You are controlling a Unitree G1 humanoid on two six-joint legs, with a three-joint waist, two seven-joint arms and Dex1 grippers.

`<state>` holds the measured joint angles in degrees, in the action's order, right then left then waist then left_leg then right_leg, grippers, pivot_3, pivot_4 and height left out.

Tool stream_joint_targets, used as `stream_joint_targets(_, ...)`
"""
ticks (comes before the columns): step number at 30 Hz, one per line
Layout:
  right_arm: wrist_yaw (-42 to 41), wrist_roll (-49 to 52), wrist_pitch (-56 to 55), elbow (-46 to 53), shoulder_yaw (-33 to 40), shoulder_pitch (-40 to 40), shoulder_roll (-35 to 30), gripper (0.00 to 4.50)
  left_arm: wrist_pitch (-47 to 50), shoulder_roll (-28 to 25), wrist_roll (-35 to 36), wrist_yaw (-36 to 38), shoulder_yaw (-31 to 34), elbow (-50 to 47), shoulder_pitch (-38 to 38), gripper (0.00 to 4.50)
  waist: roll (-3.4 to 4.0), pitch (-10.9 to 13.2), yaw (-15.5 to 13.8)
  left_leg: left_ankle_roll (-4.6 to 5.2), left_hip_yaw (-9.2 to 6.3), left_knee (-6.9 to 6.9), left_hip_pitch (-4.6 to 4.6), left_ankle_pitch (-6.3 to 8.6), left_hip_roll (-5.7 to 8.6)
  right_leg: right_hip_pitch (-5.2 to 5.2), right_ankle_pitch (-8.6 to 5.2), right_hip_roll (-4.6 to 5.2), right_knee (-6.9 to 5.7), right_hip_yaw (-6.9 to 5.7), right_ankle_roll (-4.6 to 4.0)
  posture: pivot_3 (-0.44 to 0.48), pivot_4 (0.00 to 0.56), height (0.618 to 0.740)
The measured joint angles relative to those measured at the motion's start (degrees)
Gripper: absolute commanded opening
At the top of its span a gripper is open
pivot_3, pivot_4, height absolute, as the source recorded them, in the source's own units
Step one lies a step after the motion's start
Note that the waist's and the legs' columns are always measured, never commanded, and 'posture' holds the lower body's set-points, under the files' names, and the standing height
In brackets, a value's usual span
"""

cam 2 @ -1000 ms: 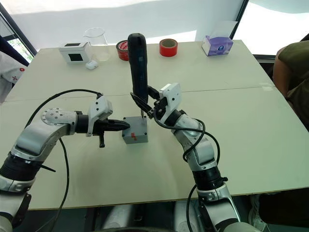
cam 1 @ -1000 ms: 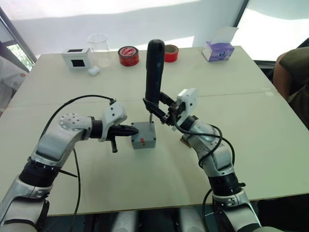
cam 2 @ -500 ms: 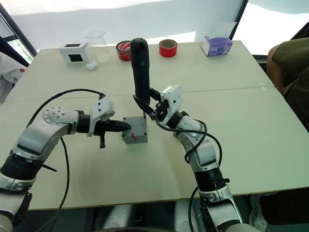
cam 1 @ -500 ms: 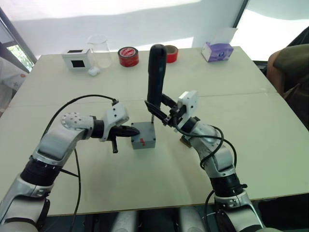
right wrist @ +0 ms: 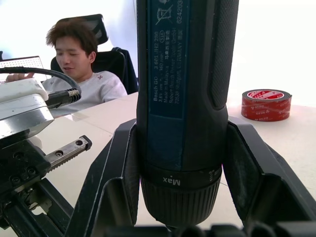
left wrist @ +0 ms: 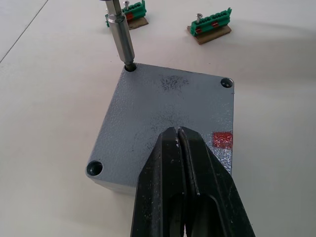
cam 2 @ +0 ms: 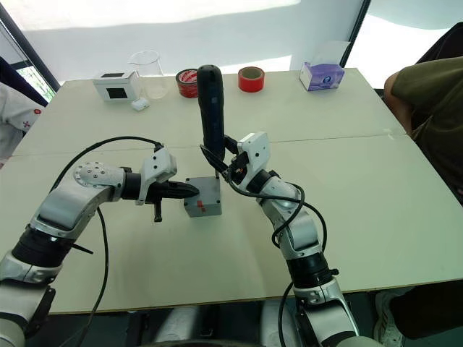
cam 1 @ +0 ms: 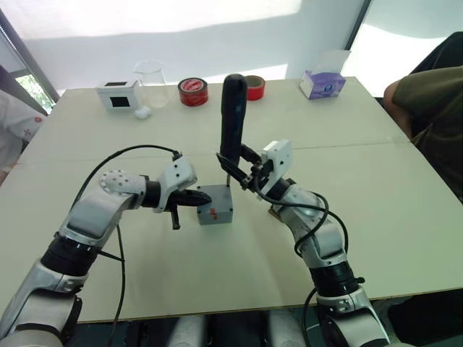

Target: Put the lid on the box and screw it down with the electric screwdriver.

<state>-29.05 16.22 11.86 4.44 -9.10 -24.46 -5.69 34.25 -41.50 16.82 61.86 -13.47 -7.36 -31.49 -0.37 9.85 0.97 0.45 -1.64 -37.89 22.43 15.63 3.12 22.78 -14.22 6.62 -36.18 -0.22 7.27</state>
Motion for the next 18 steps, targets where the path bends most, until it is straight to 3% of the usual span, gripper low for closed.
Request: stream_joint_targets(18,-0.16,-3.63,-0.12,-0.16,-1.8,0.38,0.21,1.76,-0.13,0.9,-1.39,0.12,-0.53,0.52,0.34,0.0,0.0,-0.98,0.04,0.07,-0.01,0.07,-0.16,0.06,-0.01,-0.11,-0.1,0.01,0.04,0.0,-0.04,0.0,0.15,0.74)
